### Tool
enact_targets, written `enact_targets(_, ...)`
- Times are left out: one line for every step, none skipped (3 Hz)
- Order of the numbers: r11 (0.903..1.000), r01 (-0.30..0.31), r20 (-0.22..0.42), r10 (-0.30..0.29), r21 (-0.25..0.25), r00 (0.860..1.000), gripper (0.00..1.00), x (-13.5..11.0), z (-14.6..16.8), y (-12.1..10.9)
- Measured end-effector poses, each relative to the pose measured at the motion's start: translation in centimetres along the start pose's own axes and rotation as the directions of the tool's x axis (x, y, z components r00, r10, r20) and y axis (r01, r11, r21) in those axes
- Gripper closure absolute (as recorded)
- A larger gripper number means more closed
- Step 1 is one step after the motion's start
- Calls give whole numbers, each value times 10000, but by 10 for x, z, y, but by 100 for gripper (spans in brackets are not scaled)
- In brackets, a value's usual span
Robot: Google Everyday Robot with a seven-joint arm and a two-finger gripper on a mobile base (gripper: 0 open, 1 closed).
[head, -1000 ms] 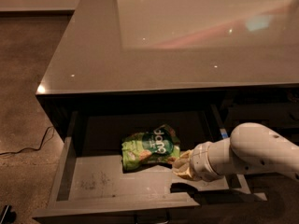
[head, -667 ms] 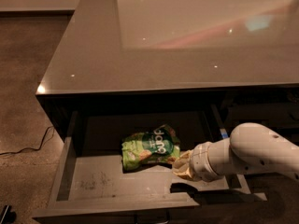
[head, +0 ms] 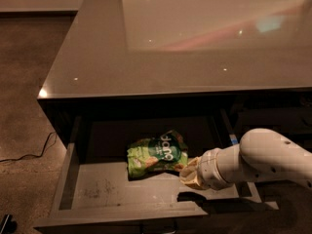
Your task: Open top drawer
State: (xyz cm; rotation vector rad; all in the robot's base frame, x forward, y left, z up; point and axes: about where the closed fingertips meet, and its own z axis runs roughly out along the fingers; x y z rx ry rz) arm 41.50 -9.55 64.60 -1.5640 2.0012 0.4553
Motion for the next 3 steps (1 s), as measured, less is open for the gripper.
enact_targets(10000, 0, 0, 0, 0, 10000, 12, 0, 0, 0)
enact_targets(10000, 2, 0, -2, -1, 10000, 0, 0, 0, 0)
enact_targets(10000, 2, -1, -2, -1, 10000, 0, 0, 0, 0)
